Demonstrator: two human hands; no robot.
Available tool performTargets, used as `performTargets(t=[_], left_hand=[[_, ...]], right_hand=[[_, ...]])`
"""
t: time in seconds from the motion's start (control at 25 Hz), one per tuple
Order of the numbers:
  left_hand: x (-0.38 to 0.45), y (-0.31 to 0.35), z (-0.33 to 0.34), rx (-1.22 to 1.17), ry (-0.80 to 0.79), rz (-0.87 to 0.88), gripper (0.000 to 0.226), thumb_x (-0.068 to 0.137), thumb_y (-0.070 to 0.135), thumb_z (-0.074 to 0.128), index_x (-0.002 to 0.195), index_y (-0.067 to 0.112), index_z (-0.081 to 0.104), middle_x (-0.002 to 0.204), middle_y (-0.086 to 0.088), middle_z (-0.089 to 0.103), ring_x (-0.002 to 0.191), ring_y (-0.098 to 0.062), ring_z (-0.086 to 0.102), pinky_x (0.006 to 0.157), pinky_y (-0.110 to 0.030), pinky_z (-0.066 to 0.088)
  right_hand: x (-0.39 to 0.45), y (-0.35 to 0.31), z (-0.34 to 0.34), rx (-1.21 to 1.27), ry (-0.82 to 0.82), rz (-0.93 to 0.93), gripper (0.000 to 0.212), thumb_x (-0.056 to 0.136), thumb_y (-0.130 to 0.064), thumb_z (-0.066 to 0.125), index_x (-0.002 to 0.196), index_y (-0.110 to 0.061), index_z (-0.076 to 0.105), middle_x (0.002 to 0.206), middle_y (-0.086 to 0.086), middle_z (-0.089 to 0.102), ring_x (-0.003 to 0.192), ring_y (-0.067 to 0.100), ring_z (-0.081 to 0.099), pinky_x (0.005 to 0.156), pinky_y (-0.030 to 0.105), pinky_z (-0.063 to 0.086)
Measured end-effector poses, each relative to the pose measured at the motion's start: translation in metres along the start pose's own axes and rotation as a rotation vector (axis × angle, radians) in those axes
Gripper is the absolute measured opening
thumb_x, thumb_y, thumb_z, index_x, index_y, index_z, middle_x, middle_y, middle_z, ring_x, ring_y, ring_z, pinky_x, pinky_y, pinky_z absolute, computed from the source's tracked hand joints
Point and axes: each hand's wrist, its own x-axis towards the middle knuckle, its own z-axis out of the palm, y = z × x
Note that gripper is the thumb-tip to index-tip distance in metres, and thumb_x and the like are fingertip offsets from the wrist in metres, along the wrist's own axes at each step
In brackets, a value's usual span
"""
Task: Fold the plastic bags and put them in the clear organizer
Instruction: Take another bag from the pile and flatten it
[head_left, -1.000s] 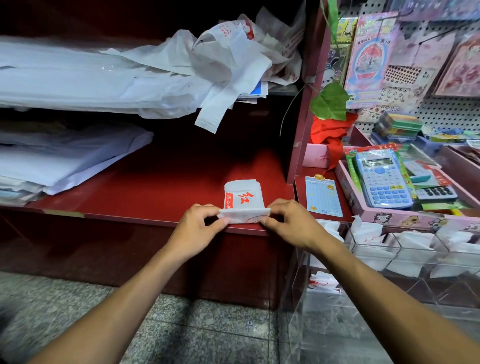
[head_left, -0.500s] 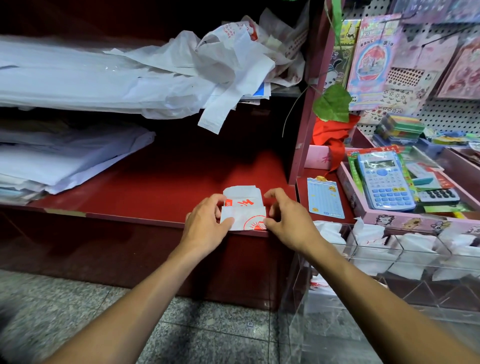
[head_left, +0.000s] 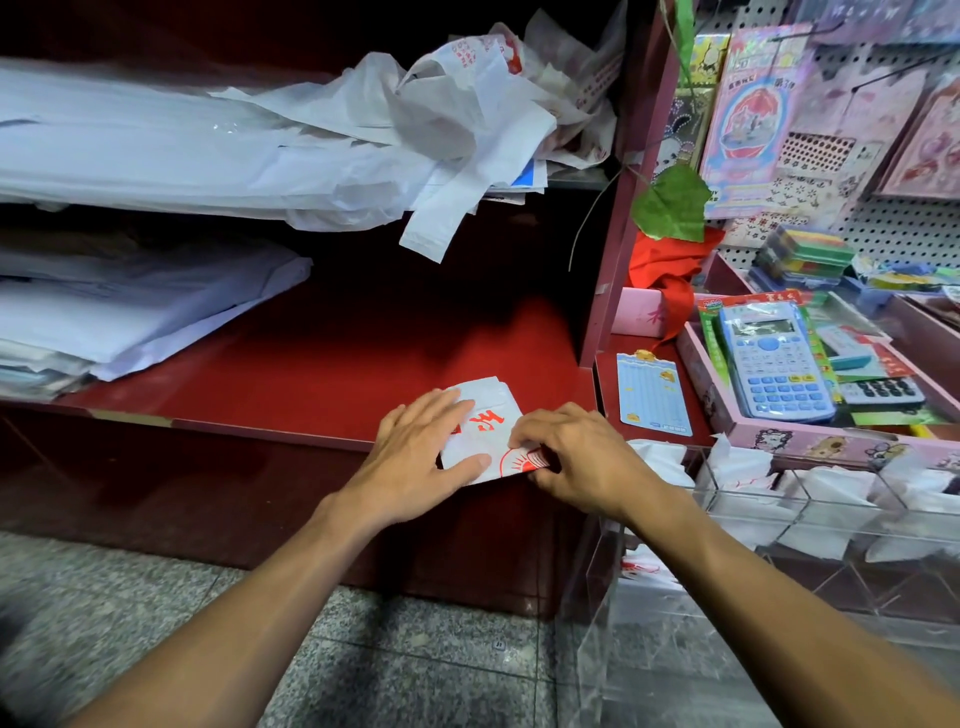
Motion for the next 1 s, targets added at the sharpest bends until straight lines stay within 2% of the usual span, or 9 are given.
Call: performTargets(t=[0.12,0.24,0.36,0.44,0.68,0.76,0.84,0.92,1.0], left_hand=[[-0.001,-0.001,0.002,0.018,-0.102,0.044,0.098,0.072,0.086,0.026,0.153,0.031,0.028,0.163,0.011,0.018,0.149,-0.002,0.003,0.121,-0.042,-0.004],[-0.002,-0.001,0.000,0.022,-0.121,0.080,0.104,0.068,0.087,0.043,0.154,0.031,0.025,0.162,0.014,0.017,0.148,0.001,0.002,0.121,-0.039,-0.008],[-0.003,-0.003,0.002,0.086,-0.004,0.165,0.089,0.071,0.063,0.072,0.148,0.031,0.039,0.154,0.013,0.033,0.144,-0.007,0.020,0.115,-0.029,0.004],[-0.002,-0.005,0.001,0.052,0.065,0.159,0.073,0.073,0.051,0.076,0.138,0.032,0.051,0.144,0.014,0.044,0.134,-0.009,0.033,0.104,-0.025,0.013],[0.000,-0.004,-0.002,-0.016,0.052,0.115,0.056,0.081,0.051,0.066,0.134,0.033,0.057,0.140,0.020,0.052,0.135,-0.003,0.037,0.101,-0.023,0.014],[-0.002,-0.001,-0.004,-0.064,0.060,0.106,0.055,0.081,0.048,0.063,0.133,0.032,0.057,0.137,0.018,0.055,0.132,-0.006,0.043,0.107,-0.027,0.019],[-0.003,0.002,-0.006,-0.216,0.076,0.058,0.044,0.086,0.037,0.068,0.129,0.033,0.057,0.128,0.019,0.060,0.122,-0.007,0.051,0.110,-0.030,0.028],[-0.002,0.004,-0.009,-0.412,0.115,-0.009,0.026,0.089,0.030,0.067,0.115,0.034,0.063,0.113,0.020,0.068,0.111,0.000,0.060,0.102,-0.028,0.042],[0.001,0.004,-0.009,-0.472,0.186,-0.083,0.018,0.088,0.041,0.060,0.096,0.026,0.067,0.092,0.013,0.072,0.094,-0.004,0.066,0.091,-0.034,0.050]], right_hand=[[0.000,0.003,0.003,0.089,0.052,0.022,0.036,0.083,-0.025,0.067,0.118,-0.032,0.063,0.120,-0.017,0.062,0.103,0.018,0.051,0.091,0.039,0.041],[0.001,0.006,0.004,0.167,0.069,0.021,0.026,0.084,-0.025,0.070,0.109,-0.031,0.068,0.114,-0.017,0.065,0.098,0.017,0.053,0.090,0.041,0.044],[0.001,0.010,0.005,0.223,0.093,0.036,0.016,0.084,-0.024,0.072,0.100,-0.030,0.072,0.121,-0.016,0.060,0.101,0.015,0.051,0.094,0.042,0.042],[0.000,0.010,0.005,0.244,0.111,0.040,0.015,0.084,-0.023,0.072,0.098,-0.029,0.071,0.127,-0.015,0.055,0.104,0.014,0.048,0.096,0.041,0.041],[0.007,0.002,0.003,0.204,0.116,0.058,0.058,0.078,-0.023,0.066,0.132,-0.033,0.049,0.142,-0.011,0.045,0.113,0.017,0.046,0.097,0.038,0.039],[0.009,0.000,0.004,0.211,0.071,0.098,0.051,0.082,-0.025,0.063,0.131,-0.033,0.053,0.124,-0.007,0.060,0.111,0.018,0.049,0.096,0.037,0.039],[0.011,-0.002,0.003,0.272,0.081,0.141,0.033,0.086,-0.024,0.064,0.118,-0.031,0.062,0.100,-0.013,0.064,0.102,0.018,0.054,0.090,0.034,0.041],[0.012,-0.002,0.000,0.416,0.156,0.210,0.018,0.087,-0.025,0.066,0.103,-0.031,0.066,0.087,-0.013,0.067,0.087,0.015,0.060,0.078,0.032,0.046],[0.013,-0.001,0.001,0.566,0.206,0.291,0.012,0.085,-0.028,0.069,0.097,-0.030,0.065,0.083,-0.009,0.069,0.079,0.012,0.062,0.075,0.032,0.049]])
